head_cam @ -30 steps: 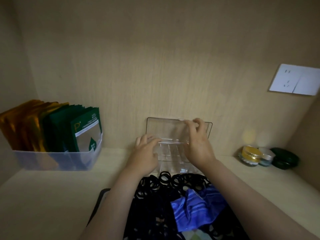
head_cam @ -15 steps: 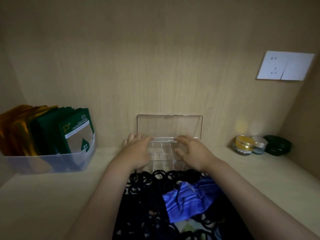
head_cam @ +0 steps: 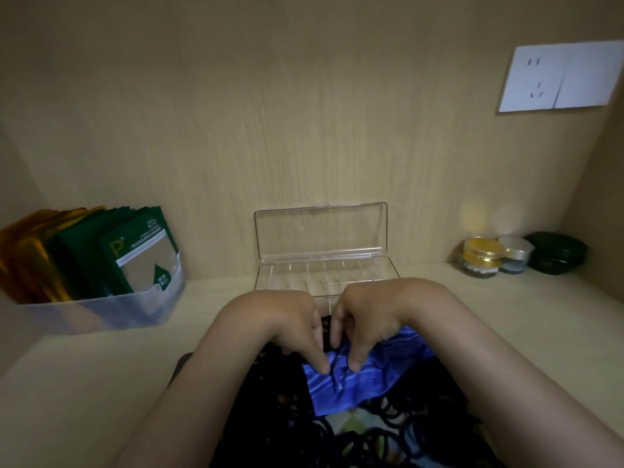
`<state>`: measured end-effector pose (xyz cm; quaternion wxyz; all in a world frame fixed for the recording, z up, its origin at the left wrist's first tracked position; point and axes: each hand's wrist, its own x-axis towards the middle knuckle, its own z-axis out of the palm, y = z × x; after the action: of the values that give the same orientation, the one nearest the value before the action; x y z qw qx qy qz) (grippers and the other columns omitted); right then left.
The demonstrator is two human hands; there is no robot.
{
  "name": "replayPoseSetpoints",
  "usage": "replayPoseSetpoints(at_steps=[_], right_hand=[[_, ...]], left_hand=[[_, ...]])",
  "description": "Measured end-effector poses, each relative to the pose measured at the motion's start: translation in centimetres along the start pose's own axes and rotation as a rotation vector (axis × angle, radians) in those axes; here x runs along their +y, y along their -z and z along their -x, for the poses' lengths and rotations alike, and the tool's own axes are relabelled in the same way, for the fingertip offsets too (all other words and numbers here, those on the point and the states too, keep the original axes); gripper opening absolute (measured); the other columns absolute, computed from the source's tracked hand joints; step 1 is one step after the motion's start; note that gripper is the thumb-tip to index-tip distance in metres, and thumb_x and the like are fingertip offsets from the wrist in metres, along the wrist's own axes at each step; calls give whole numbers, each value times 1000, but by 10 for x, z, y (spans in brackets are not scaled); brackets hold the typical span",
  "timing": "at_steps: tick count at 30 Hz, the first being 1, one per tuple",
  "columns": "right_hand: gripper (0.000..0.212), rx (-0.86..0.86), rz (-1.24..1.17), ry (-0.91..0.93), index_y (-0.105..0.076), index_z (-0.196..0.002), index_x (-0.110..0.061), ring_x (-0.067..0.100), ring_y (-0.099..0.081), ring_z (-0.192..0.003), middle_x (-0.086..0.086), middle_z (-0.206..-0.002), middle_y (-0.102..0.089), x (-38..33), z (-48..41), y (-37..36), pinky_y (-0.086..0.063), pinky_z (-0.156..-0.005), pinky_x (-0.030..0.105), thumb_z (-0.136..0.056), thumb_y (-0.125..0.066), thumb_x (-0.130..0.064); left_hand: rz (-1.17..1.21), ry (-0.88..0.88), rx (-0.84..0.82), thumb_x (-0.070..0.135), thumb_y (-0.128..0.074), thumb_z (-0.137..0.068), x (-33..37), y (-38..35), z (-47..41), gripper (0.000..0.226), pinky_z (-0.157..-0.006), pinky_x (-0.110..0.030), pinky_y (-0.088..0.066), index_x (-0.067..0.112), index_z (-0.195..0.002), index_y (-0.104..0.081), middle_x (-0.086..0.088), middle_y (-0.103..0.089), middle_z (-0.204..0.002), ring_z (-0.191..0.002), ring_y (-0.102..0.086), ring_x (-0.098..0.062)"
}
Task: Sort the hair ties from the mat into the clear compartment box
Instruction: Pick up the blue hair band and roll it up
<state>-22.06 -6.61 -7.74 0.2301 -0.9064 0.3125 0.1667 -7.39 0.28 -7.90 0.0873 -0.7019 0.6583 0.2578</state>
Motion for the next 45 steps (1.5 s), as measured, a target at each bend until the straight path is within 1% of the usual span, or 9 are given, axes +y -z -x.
replayPoseSetpoints(at_steps=[7,11,15,19,24,28,33,37,45], right_hand=[[10,125,-140,77,-72,-87,-31,4,-59,-66,-12,-79,-68,10,11,12,-52,-70,28,-80,-75,-25],[16,213,-427,211,-68,-98,-23,8,-59,-68,-6,-82,-65,20,25,27,-45,-66,30,-89,-63,-12],[15,522,-666,336,-67,-101,-1,12,-63,-74,9,-84,-68,17,30,34,-45,-67,30,-98,-53,-6],[26,759,-840,376,-74,-97,-6,13,-62,-71,6,-78,-70,4,26,34,-48,-71,35,-102,-49,-12],[49,768,-1019,415,-73,-112,-13,29,-68,-92,18,-107,-74,-14,19,32,-52,-86,49,-94,-49,-51],[25,933,-973,401,-77,-97,-7,23,-68,-83,18,-92,-76,-30,14,43,-53,-92,57,-94,-65,-29],[30,883,-1009,458,-76,-99,-6,20,-72,-73,11,-81,-77,-41,14,53,-58,-67,29,-102,-53,-25],[33,928,-1032,444,-76,-101,-8,29,-74,-79,17,-87,-76,-44,6,50,-61,-69,34,-101,-53,-32],[14,443,-917,326,-75,-99,-11,29,-74,-96,14,-101,-77,-37,-2,36,-60,-87,40,-88,-73,-18]], left_hand=[[145,-152,107,32,-73,-86,-7,16,14,8,-66,-20,-43,25,-87,-70,10,-65,-76,-67,-56,-3],[555,-350,288,24,-66,-92,-14,35,35,9,-79,-17,-46,18,-87,-70,7,-70,-81,-77,-63,-2],[914,-510,582,20,-65,-93,-11,37,32,11,-84,-28,-46,15,-85,-69,3,-70,-81,-78,-63,-7],[1176,-502,738,25,-70,-89,-7,40,30,10,-96,-46,-49,15,-89,-72,-4,-72,-86,-82,-64,-15],[1187,-500,1006,17,-78,-82,-2,41,32,2,-74,-21,-54,15,-83,-77,-2,-76,-82,-75,-67,-7],[1195,-530,1103,9,-76,-83,-4,45,34,6,-72,-17,-54,4,-85,-75,-5,-77,-82,-74,-69,-6],[1183,-532,1017,15,-75,-85,-21,50,41,15,-86,-31,-58,14,-99,-69,-3,-76,-92,-90,-73,-16],[1115,-482,703,21,-72,-87,-29,49,45,39,-85,-32,-56,21,-123,-57,-3,-78,-97,-91,-75,-17],[1234,-387,983,19,-66,-93,-32,51,39,11,-69,-35,-60,10,-98,-70,-6,-78,-87,-79,-75,-20]])
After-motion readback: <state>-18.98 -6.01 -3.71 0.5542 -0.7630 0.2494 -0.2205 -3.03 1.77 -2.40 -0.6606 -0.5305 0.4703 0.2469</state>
